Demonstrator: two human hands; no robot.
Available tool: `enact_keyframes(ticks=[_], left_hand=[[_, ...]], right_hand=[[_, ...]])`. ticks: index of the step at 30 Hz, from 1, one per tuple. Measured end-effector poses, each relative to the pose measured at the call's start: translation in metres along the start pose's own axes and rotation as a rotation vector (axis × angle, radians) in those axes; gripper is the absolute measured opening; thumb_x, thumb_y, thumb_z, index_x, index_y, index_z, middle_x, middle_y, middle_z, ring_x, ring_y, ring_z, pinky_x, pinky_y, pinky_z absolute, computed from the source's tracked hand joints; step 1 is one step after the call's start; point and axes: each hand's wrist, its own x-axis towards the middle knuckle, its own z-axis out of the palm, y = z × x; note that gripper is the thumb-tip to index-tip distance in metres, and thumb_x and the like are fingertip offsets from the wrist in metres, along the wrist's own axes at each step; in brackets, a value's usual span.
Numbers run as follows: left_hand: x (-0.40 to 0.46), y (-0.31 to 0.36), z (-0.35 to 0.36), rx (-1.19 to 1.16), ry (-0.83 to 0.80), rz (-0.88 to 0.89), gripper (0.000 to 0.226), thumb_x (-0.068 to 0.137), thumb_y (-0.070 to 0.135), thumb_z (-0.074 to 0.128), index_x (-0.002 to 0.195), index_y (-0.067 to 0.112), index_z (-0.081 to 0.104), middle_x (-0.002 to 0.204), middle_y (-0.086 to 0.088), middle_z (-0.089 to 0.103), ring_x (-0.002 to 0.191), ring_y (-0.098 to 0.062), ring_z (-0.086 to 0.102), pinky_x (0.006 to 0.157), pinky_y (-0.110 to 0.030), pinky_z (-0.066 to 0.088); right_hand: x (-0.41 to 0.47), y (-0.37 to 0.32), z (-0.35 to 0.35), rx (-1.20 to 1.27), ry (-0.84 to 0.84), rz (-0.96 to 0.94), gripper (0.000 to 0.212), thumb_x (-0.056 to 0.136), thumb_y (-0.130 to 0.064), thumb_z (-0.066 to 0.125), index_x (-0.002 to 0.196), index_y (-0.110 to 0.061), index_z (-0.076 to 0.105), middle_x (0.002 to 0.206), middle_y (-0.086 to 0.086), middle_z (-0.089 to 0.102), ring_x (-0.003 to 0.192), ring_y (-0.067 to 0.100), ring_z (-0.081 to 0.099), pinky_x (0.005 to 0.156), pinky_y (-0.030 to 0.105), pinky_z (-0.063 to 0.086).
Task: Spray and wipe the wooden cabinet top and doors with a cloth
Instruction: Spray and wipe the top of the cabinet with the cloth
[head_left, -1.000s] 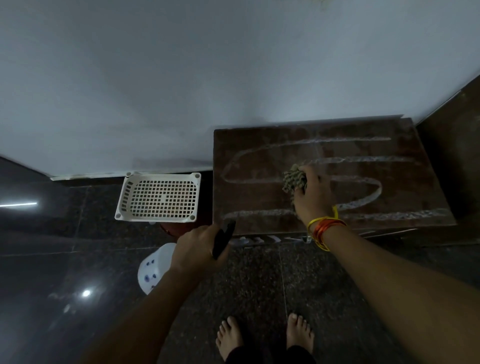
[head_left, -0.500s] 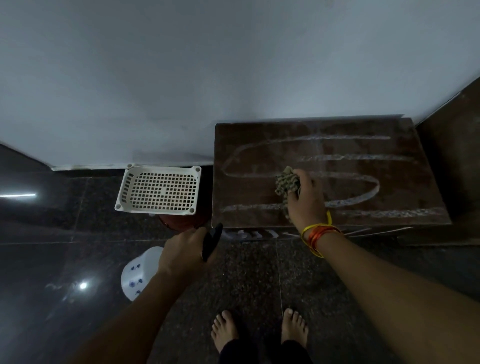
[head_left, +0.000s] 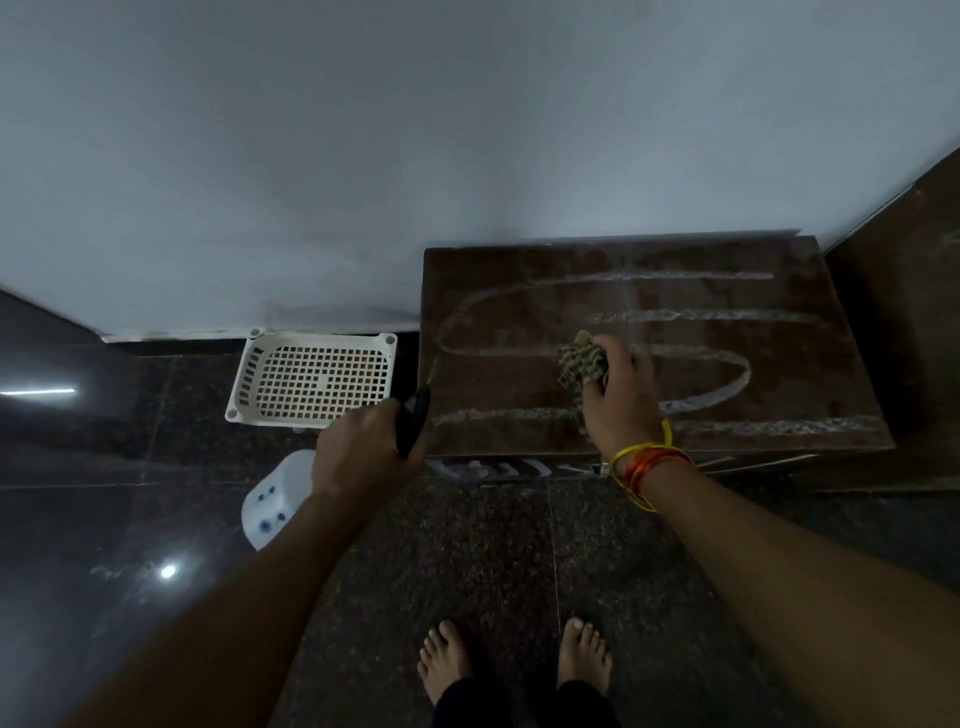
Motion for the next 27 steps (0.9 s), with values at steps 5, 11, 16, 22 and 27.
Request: enact_keyframes(ticks=[5,11,16,22,27], left_hand=[[0.019,0.016,-0.004,0.012,0.02,0.065,0.029,0.088,0.039,0.064,0.08,0.011,0.06,0.068,-0.006,0.062,0.057,-0.026,0.059,0.055,-0.033,0.049],[0.027,0.035,0.004,0.019,0.033,0.1,0.034,0.088,0.042,0.062,0.083,0.008,0.062,0.073,-0.012,0.066,0.062,-0.031,0.063,0.056,-0.034,0.048],[0.027,0.057,0.015,0.037,-0.02,0.103,0.035,0.087,0.044,0.061,0.091,0.009,0.062,0.083,-0.012,0.068,0.072,-0.033,0.066,0.065,-0.041,0.056],[0.022,0.084,0.029,0.079,-0.094,0.136,0.035,0.088,0.044,0.059,0.097,0.01,0.061,0.091,-0.011,0.069,0.08,-0.033,0.066,0.066,-0.037,0.051],[0.013,0.104,0.041,0.056,-0.163,0.153,0.036,0.092,0.047,0.052,0.096,0.012,0.061,0.091,-0.011,0.069,0.082,-0.034,0.067,0.069,-0.035,0.05]], right_hand=[[0.004,-0.004,-0.001,-0.004,0.018,-0.03,0.047,0.093,-0.003,0.051,0.136,-0.019,0.043,0.132,0.02,0.039,0.111,0.038,0.047,0.093,0.039,0.044],[0.012,-0.002,-0.007,-0.008,0.028,-0.043,0.046,0.093,-0.004,0.051,0.136,-0.018,0.044,0.134,0.02,0.037,0.113,0.038,0.047,0.092,0.038,0.044],[0.019,0.011,-0.015,-0.022,0.044,-0.043,0.047,0.091,-0.002,0.052,0.135,-0.017,0.044,0.136,0.021,0.037,0.118,0.039,0.045,0.096,0.039,0.042],[0.022,0.024,-0.032,-0.01,0.042,-0.023,0.049,0.092,0.0,0.051,0.137,-0.017,0.043,0.135,0.021,0.037,0.116,0.038,0.046,0.096,0.036,0.04],[0.02,0.034,-0.045,-0.019,0.042,0.006,0.047,0.092,-0.001,0.051,0.136,-0.016,0.042,0.137,0.021,0.034,0.119,0.038,0.043,0.098,0.035,0.039]])
